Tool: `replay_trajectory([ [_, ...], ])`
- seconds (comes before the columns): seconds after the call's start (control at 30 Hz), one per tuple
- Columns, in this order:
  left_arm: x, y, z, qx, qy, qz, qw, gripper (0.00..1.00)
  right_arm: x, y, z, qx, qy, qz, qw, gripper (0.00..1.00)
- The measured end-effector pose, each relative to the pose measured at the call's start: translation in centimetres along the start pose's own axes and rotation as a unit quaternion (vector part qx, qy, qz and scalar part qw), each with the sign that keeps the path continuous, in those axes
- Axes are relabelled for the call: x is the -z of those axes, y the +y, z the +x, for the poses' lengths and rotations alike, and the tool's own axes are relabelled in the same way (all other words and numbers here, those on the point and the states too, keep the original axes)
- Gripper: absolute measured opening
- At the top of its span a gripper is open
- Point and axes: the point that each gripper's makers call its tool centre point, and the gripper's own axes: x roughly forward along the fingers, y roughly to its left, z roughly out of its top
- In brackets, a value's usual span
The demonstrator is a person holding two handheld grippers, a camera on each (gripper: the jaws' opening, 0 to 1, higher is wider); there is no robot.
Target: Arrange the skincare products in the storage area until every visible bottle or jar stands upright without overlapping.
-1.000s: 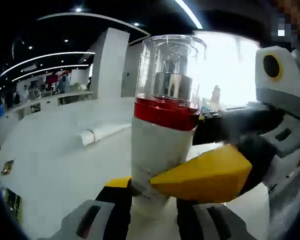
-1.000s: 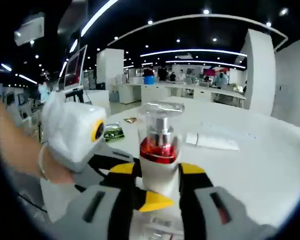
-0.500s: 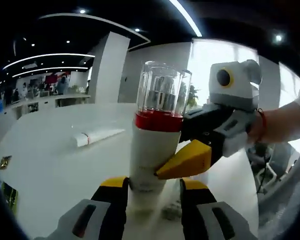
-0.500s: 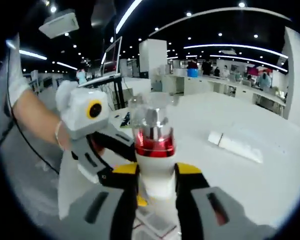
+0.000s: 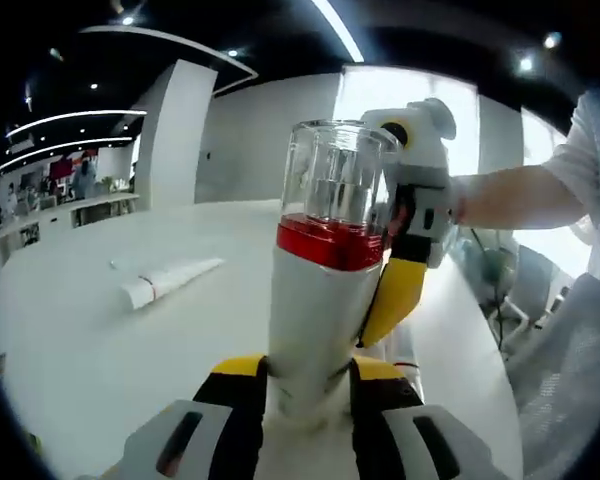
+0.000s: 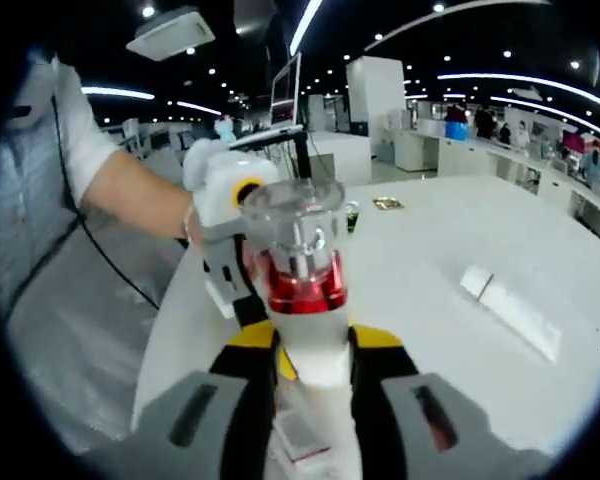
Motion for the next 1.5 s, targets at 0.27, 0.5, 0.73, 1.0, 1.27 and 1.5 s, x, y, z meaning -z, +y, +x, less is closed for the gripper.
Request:
replay_trajectory([
  [0.27,-0.2,-0.1,0.7,-0.034,-0.005,0.011,0.9994,0.32,0.5,-1.3,-0.7,0.027,-0.005,0.040,0.9988,0.28],
  [0.5,-0.7,0.0,1.8,-0.079,-0.027,0.003,0.9965,0.33,0.1,-2.3,-1.4,0.194,-0.091,0.093,0.9722,0.36],
  [0.73,-1.1,0.2,2.7,-0.105,-0.042,-0.006,0.9935,0.33,0.5,-3.8,-1.5,0.334,-0.124,0.167,0.9195,0.35],
  [1.0,-1.1,0.5,2.8,-0.111,-0.034,-0.010,0.9932,0.33,0.5,-4.7,-1.1,0.380,-0.122,0.139,0.9063,0.33],
  [1.27,-0.8,0.6,2.3,-0.110,-0.024,-0.008,0.9936,0.33,0.8,-4.7,-1.7,0.394,-0.119,0.113,0.9043,0.32],
  [1.5,0.0,1.7,-0.6,-0.147,-0.026,-0.029,0.9884,0.33,1.1,-5.5,-2.0,0.401,-0.114,0.111,0.9020,0.31],
])
